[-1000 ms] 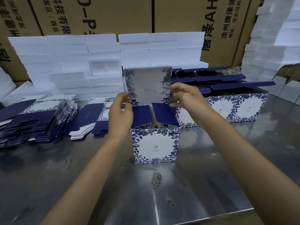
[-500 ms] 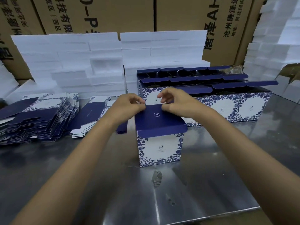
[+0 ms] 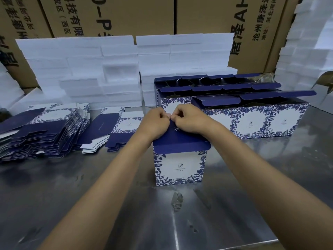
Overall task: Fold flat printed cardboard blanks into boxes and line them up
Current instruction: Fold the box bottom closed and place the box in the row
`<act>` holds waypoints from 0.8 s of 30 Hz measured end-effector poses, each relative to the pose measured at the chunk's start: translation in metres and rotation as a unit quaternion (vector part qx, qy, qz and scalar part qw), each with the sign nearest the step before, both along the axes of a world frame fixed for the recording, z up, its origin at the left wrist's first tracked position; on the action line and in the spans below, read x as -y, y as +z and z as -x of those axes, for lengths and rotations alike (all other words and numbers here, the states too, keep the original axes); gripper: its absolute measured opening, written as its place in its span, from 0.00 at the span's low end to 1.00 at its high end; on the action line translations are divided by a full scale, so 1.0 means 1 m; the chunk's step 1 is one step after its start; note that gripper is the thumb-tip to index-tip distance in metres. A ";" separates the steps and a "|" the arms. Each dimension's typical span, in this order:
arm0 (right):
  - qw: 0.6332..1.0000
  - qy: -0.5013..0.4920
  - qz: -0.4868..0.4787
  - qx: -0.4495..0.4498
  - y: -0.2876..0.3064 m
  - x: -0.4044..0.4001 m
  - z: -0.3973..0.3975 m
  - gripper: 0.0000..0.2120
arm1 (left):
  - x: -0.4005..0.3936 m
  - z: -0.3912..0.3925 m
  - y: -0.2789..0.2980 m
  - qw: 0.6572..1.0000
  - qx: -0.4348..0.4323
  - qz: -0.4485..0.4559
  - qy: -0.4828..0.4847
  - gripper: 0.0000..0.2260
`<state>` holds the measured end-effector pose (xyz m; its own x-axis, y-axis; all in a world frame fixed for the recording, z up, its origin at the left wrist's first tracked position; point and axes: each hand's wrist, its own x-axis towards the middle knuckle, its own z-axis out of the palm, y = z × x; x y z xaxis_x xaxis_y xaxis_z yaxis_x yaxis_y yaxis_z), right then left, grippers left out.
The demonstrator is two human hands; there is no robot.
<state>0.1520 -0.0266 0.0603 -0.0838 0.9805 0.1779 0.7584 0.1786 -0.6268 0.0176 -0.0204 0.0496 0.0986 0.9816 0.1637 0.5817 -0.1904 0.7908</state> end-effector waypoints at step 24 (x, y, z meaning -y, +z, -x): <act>0.989 -0.103 -0.010 -0.107 -0.018 0.006 -0.030 0.17 | 0.000 0.010 -0.011 0.993 0.064 -0.004 0.095 0.12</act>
